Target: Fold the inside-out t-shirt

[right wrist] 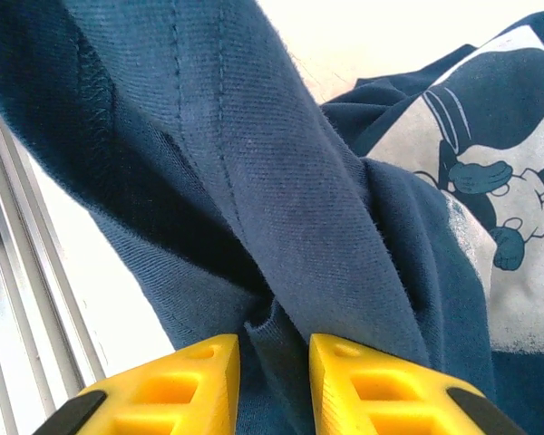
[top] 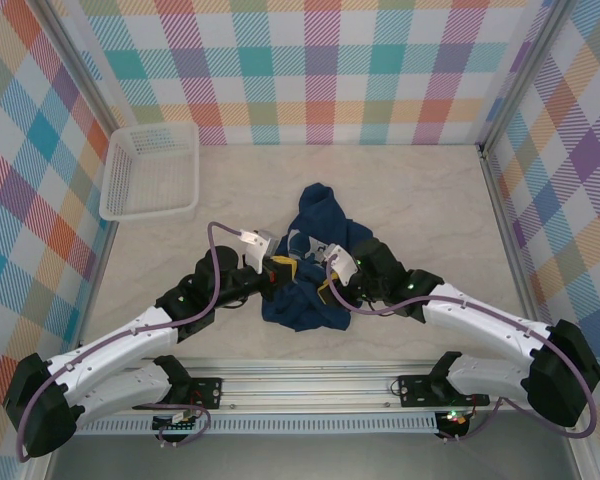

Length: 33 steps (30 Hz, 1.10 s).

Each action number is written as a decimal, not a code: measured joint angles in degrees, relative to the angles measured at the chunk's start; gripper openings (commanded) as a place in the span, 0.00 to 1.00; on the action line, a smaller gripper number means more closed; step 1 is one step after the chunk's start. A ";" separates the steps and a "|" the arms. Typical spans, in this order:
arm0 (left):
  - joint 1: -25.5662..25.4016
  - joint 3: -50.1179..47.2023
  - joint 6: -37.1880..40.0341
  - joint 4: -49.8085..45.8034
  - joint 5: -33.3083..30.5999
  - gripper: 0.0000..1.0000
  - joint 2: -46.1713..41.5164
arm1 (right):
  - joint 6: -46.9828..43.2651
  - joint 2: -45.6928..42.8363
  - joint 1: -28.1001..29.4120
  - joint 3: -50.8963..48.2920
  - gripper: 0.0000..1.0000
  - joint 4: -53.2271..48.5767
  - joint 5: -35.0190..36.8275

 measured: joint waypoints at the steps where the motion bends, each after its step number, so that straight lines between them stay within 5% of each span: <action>1: 0.00 0.00 0.00 0.00 0.00 0.00 0.00 | 0.00 0.07 0.00 0.00 0.28 0.00 0.02; 6: 0.00 0.04 0.00 -0.04 0.00 0.00 0.00 | -0.07 1.84 0.00 0.00 0.25 0.11 0.26; 13: 0.00 0.44 -0.02 -0.52 -1.27 0.00 -0.07 | -0.11 3.30 0.00 0.00 0.00 0.33 0.48; 25: 0.46 1.38 -2.99 -7.58 -13.70 0.00 -0.37 | 2.23 -19.61 -3.87 -3.04 0.00 -0.33 -0.44; 33: 0.50 1.46 -4.66 -10.29 -15.47 0.00 -0.24 | 4.46 -22.08 -4.33 -7.48 0.00 0.11 -0.26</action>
